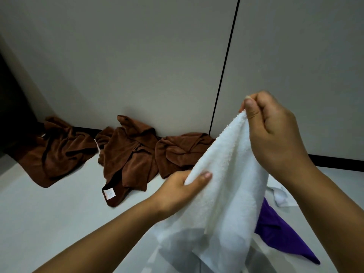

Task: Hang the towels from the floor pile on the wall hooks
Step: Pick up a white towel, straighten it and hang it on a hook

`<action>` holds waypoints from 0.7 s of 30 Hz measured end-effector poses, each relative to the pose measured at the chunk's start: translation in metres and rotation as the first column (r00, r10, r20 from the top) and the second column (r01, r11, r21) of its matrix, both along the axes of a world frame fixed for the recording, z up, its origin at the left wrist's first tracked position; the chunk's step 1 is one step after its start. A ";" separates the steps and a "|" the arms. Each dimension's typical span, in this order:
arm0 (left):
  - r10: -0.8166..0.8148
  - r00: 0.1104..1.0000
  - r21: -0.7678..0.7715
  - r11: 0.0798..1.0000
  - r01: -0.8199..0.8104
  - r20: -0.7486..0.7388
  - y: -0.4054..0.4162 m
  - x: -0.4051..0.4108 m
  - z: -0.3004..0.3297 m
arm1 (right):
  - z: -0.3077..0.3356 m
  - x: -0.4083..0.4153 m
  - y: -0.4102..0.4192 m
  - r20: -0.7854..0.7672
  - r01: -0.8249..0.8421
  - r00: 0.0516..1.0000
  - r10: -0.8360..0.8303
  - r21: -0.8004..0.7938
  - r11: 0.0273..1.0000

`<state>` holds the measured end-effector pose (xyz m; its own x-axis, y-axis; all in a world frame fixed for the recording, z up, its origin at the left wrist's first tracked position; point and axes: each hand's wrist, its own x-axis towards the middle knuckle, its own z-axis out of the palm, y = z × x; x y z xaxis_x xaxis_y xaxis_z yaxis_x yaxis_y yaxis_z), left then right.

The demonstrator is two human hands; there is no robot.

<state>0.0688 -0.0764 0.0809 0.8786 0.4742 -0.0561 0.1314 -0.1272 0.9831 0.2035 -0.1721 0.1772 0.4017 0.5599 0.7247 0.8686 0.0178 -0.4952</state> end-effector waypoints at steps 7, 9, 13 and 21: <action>0.467 0.839 0.295 0.790 -0.538 0.279 0.047 -0.003 0.004 | -0.002 0.012 -0.013 0.087 0.049 0.995 -0.041 -0.102 0.994; 0.446 0.832 0.479 0.680 -0.555 0.331 0.060 -0.012 0.017 | -0.004 0.017 -0.018 0.099 0.050 0.995 -0.033 -0.181 0.982; 0.412 0.825 0.843 0.204 -0.498 0.387 0.083 -0.026 0.034 | -0.011 0.021 -0.025 0.023 0.019 1.000 -0.012 -0.335 0.942; 0.386 0.806 0.881 -0.039 -0.472 0.449 0.100 -0.038 0.041 | -0.010 0.021 -0.027 -0.486 -0.158 0.871 0.065 -0.154 0.975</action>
